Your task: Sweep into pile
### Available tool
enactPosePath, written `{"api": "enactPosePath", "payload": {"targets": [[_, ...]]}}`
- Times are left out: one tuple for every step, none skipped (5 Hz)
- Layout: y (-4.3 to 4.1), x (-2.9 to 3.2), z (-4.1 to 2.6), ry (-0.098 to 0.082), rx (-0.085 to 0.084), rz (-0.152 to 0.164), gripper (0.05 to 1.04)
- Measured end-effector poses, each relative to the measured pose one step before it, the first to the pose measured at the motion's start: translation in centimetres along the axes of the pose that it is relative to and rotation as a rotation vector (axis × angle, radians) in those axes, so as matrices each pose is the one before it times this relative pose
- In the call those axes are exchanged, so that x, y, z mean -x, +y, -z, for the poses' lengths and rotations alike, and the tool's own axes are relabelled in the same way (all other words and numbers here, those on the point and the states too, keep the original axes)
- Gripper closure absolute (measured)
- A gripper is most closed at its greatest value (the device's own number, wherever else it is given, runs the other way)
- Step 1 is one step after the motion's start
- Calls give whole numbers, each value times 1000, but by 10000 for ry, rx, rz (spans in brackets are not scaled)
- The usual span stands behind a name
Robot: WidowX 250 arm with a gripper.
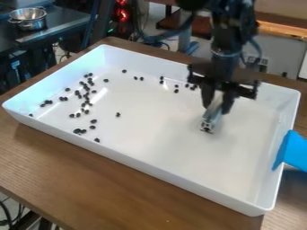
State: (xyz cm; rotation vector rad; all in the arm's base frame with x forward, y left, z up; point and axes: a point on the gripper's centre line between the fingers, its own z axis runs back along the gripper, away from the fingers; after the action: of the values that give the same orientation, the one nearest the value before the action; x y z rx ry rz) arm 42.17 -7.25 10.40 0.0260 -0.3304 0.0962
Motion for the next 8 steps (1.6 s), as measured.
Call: {"api": "enactPosePath", "payload": {"targets": [[1493,-621,152,-138,-27,-120,723],[2716,-67,701,124,-59,-103,723],[2647,55,196,287,-166,-175,724],[1069,-265,495,-22,-311,-93,723],[735,-664,220,285,18,-341,723],[2793,-756,-36,279,51,-765,723],[5563,-1080,-701,25,-46,-1287,723],[1766,-785,-1216,83,306,-365,723]]}}
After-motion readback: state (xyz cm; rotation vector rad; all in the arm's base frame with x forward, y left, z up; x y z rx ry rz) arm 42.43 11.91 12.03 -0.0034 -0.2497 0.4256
